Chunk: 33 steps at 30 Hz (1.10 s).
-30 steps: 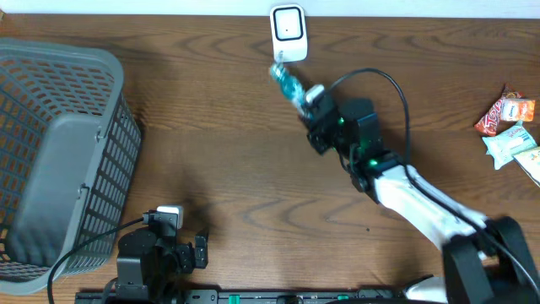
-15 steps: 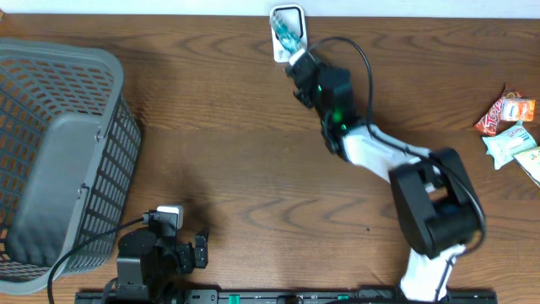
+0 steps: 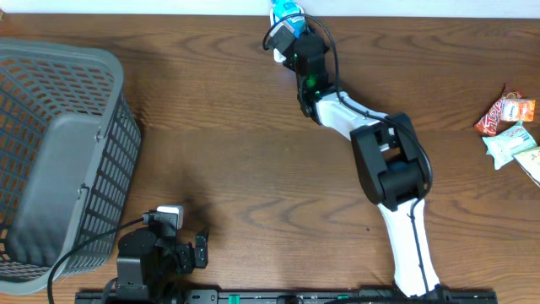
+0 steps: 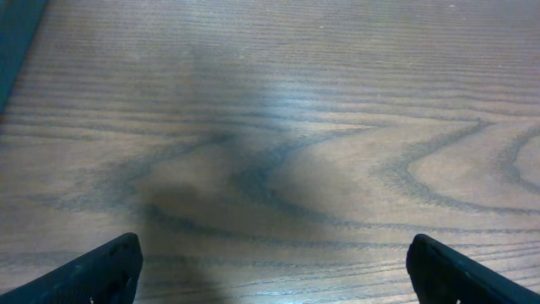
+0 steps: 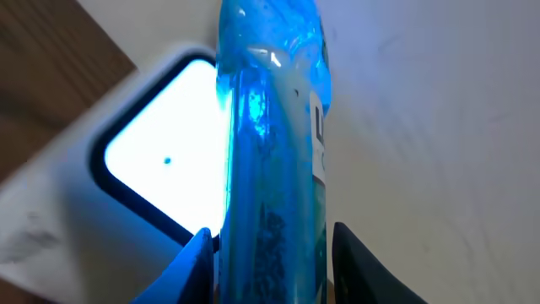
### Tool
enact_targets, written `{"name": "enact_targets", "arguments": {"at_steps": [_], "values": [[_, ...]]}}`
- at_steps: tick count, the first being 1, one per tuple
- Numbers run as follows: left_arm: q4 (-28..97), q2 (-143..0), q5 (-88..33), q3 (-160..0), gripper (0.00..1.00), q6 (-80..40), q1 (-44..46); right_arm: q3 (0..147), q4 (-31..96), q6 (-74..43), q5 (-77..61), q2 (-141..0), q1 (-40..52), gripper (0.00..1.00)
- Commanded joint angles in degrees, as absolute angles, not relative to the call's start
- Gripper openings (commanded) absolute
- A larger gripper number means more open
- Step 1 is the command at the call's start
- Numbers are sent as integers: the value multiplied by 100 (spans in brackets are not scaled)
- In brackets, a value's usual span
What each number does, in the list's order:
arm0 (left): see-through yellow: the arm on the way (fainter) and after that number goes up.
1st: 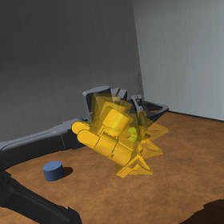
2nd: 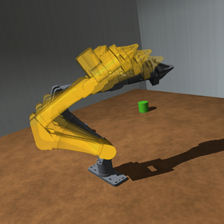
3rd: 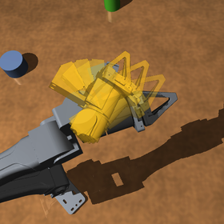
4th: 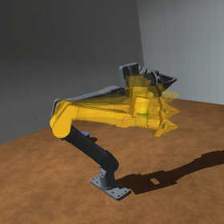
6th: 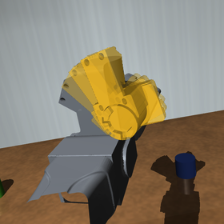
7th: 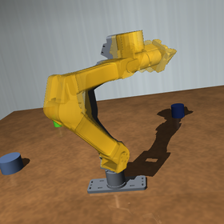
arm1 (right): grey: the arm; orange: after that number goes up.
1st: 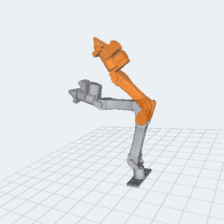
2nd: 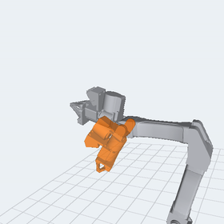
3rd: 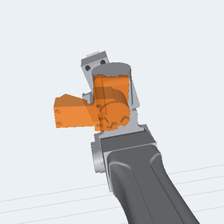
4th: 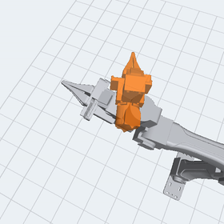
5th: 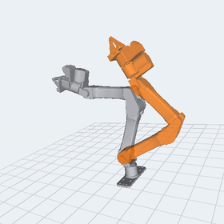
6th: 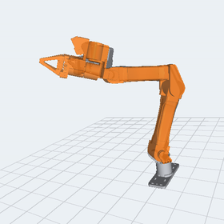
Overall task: Scan the item barcode
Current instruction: 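Hold the mouthwash bottle against the white scanner face, then carry the mouthwash bottle right and release it at the right edge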
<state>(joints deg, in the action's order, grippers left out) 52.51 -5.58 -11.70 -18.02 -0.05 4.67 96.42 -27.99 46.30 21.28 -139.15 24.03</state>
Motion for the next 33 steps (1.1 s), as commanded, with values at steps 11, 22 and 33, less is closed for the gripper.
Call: {"name": "enact_targets", "arguments": {"at_steps": [11,22,33], "values": [[5269,-558,-1179,-1785,100,-30,484,10084,-3413,5662,3295,-13957,2390,1],[5269,-558,-1179,-1785,100,-30,484,10084,-3369,5964,4606,-13863,2351,1],[5269,-558,-1179,-1785,100,-30,484,10082,-364,3828,6016,-13804,1109,1]]}}
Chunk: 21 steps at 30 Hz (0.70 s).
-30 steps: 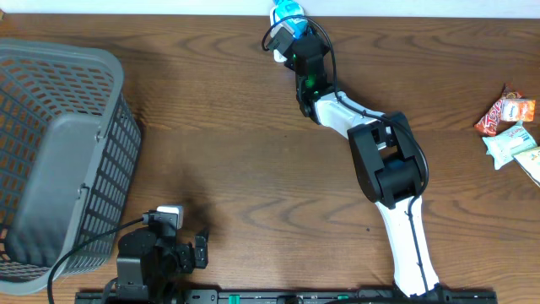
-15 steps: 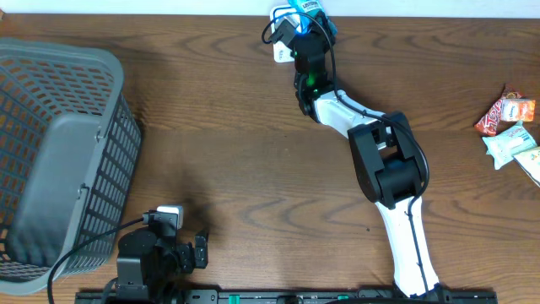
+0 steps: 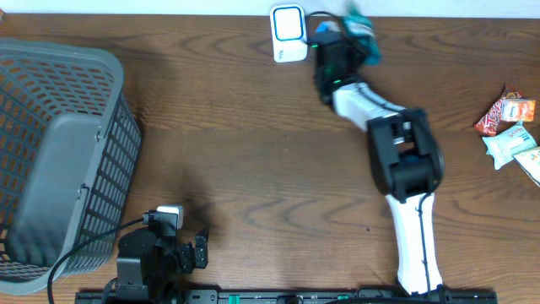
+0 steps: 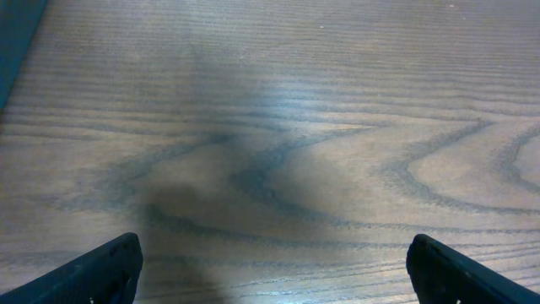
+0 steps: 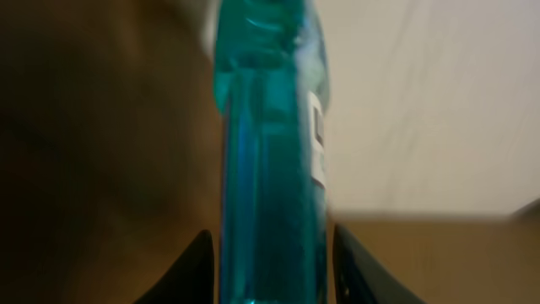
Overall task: Scan the item barcode
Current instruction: 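Carry the mouthwash bottle right and release it at the right edge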
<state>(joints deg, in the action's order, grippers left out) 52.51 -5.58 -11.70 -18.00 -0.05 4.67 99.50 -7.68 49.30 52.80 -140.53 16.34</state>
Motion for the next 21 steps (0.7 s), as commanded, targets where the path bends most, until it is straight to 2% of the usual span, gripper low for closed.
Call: {"name": "enact_targets", "arguments": {"at_steps": [1,6,10,12,13,14,15,16,18,21], "values": [[5269,-558,-1179,-1785,99,-30,484,10082,102,3485,5959,-13804,943,1],[5269,-558,-1179,-1785,100,-30,484,10079,2091,1822,5223,-13804,78,1],[5269,-558,-1179,-1785,100,-30,484,10079,2749,1129,4936,-13804,-626,2],[5269,-558,-1179,-1785,100,-30,484,10079,2895,1000,4934,-13804,-908,8],[5269,-558,-1179,-1785,100,-30,484,10082,2945,917,4934,-13799,-1024,16],[5269,-558,-1179,-1785,100,-30,484,10082,2998,797,4932,-13782,-1114,30],[5269,-558,-1179,-1785,100,-30,484,10082,3074,670,4895,-13743,-1181,38],[5269,-558,-1179,-1785,100,-30,484,10082,3146,563,4777,-13690,-1227,50],[5269,-558,-1179,-1785,100,-30,484,10082,3312,392,4224,-13502,-1262,97],[5269,-558,-1179,-1785,100,-30,484,10084,3483,242,3267,-13072,-1236,99]]}}
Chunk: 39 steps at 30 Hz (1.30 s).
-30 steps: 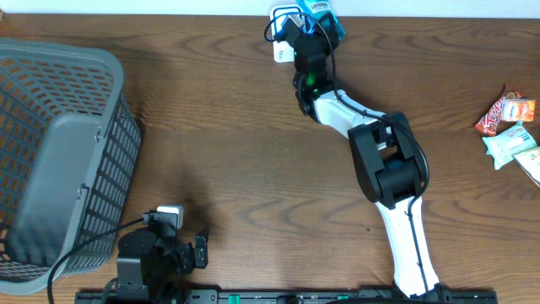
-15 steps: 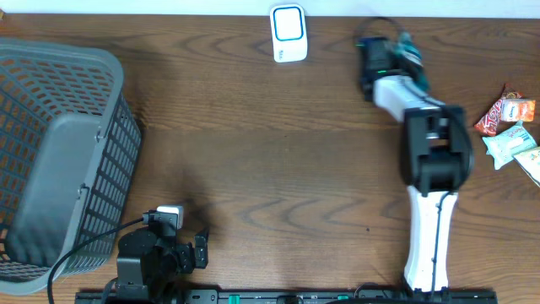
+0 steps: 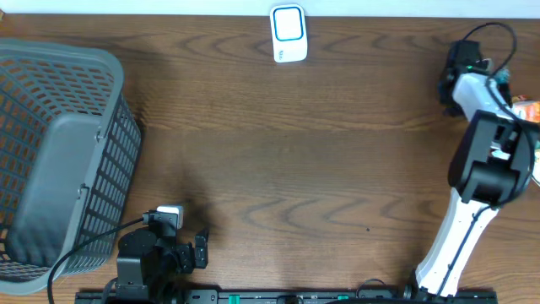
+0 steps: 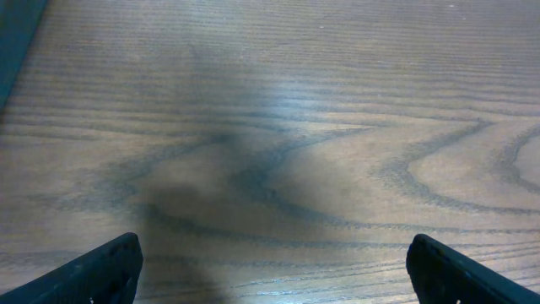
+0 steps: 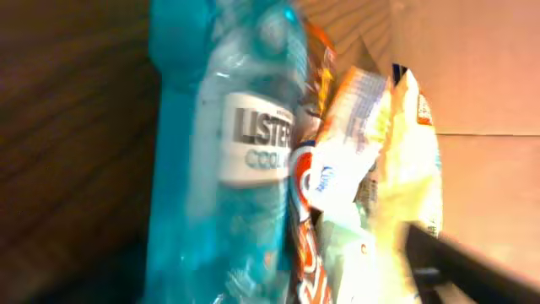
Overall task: Scan the item barcode
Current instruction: 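Carry the mouthwash bottle right and release it at the right edge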
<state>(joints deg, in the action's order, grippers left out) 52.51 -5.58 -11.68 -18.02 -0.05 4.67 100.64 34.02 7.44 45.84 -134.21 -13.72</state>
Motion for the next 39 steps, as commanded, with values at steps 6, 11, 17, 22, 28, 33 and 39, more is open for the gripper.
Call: {"name": "enact_targets", "arguments": {"at_steps": [6,11,17,22,28,33,39], "values": [[5269,-558,-1179,-1785,100,-30,484,10084,3728,-360,1400,-11616,-1107,100],[5269,-558,-1179,-1785,100,-30,484,10082,3953,-902,207,-10276,-965,99],[5269,-558,-1179,-1785,100,-30,484,10082,4416,-937,5,-8768,-666,99],[5269,-558,-1179,-1785,100,-30,484,10082,5301,-939,-38,-7743,-552,99],[5269,-558,-1179,-1785,100,-30,482,10082,6163,-939,-36,-6855,-554,99],[5269,-558,-1179,-1785,100,-30,484,10082,6737,-939,-36,-6399,-556,99],[5269,-558,-1179,-1785,100,-30,484,10082,7509,-937,-36,-6058,-556,99]]}}
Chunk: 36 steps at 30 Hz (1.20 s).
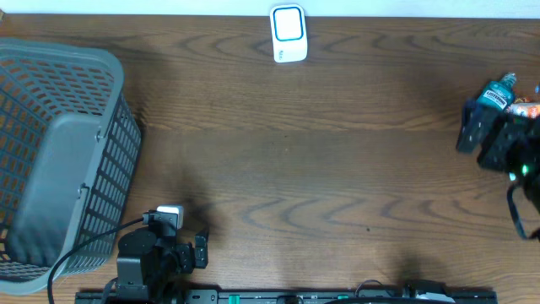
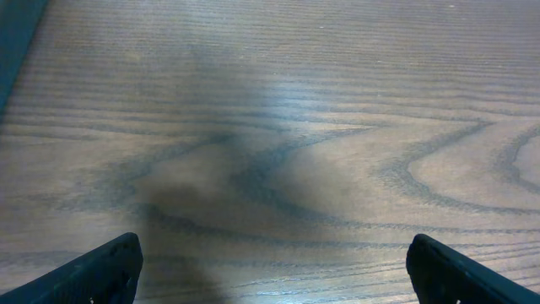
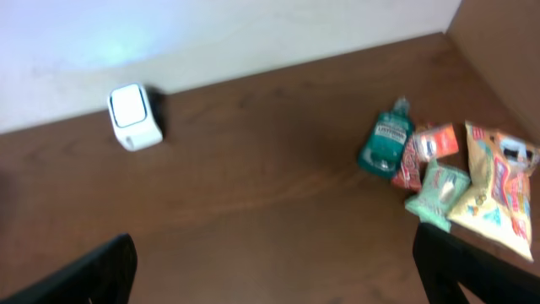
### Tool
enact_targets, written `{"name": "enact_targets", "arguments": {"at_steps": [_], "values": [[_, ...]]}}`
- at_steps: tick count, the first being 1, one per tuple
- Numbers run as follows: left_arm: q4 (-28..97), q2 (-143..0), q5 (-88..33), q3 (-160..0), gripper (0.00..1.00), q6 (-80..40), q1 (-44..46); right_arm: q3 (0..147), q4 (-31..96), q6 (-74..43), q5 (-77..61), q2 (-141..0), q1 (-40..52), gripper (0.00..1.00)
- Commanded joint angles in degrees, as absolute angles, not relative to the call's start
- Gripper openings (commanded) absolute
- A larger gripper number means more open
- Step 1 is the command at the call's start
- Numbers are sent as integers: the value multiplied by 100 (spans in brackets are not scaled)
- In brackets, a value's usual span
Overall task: Scan the item barcode
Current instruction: 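Carry the mouthwash bottle right and release it at the right edge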
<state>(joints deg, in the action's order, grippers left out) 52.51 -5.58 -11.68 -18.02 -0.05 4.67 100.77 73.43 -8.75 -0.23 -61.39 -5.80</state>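
A teal mouthwash bottle (image 3: 384, 140) lies on the wooden table beside the snack packets, also seen at the far right as the bottle (image 1: 494, 93). The white barcode scanner (image 1: 288, 34) stands at the table's back edge, and shows as the scanner (image 3: 135, 117) in the right wrist view. My right gripper (image 3: 274, 283) is open and empty, raised above the table and apart from the bottle; overhead it sits at the right edge as the right gripper (image 1: 474, 135). My left gripper (image 2: 278, 274) is open over bare wood, near the front left as the left gripper (image 1: 198, 252).
A grey mesh basket (image 1: 59, 160) fills the left side of the table. Several snack packets (image 3: 472, 181) lie at the right edge next to the bottle. A beige wall (image 3: 506, 51) stands right behind them.
My right gripper was shut on the bottle beside the snack packets. Now the bottle lies on the table there, and the gripper is open and drawn back from it. The left arm is unchanged.
My right gripper first held the bottle right at the lit scanner. Then it held it just right of the scanner, then over at the snack packets on the right. Now the bottle rests there, let go. The left arm stayed still throughout.
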Motion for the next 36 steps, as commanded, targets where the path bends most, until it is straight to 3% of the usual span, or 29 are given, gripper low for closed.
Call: {"name": "enact_targets", "arguments": {"at_steps": [1,26,36], "values": [[5269,-558,-1179,-1785,100,-30,484,10082,7647,-939,-36,-6027,-552,99],[5269,-558,-1179,-1785,100,-30,484,10082,8925,-939,-38,-2558,-510,99],[5269,-558,-1179,-1785,100,-30,484,9771,8034,-941,-40,-1389,-287,99]]}}
